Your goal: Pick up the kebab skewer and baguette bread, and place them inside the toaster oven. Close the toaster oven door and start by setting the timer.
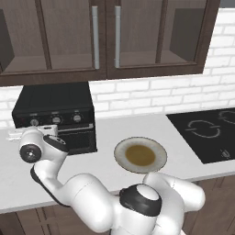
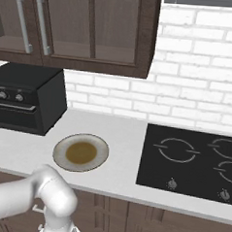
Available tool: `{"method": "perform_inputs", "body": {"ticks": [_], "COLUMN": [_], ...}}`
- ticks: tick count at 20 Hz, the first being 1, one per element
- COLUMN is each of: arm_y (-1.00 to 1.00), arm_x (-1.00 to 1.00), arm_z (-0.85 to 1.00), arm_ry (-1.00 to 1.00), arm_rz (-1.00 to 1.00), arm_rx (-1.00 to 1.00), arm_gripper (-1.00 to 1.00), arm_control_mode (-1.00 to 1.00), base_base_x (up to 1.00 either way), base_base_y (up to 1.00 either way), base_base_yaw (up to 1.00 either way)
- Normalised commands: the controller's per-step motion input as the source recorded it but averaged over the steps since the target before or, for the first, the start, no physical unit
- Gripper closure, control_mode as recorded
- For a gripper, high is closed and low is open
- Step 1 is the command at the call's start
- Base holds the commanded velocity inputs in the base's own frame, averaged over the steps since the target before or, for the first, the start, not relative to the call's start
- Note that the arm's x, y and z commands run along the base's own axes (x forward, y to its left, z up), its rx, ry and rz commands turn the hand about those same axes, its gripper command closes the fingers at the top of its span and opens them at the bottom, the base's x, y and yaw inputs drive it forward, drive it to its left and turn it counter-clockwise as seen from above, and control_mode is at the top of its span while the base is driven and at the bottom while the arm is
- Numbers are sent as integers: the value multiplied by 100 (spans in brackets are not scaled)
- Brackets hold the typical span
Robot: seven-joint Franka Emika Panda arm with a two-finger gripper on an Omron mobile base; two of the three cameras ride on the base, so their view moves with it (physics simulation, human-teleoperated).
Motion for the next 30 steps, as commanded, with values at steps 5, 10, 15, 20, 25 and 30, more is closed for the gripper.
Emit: {"method": "perform_inputs", "body": {"ticks": [5,10,15,20,25,30], "arm_y": [0,8,16,1,0,0], "arm_x": [6,19,11,0,1,2], "arm_z": [-4,0,0,4,5,1], "arm_ry": [0,0,0,0,0,0], "arm_rz": [0,-3,-4,0,0,0], "arm_rx": [0,0,0,0,0,0], "arm_gripper": [-100,-100,-100,-100,-100,-100], "arm_control_mode": [-100,-100,-100,-100,-100,-100], "base_base_x": [0,0,0,0,0,0], "base_base_y": [0,0,0,0,0,0], "base_base_yaw": [0,0,0,0,0,0]}}
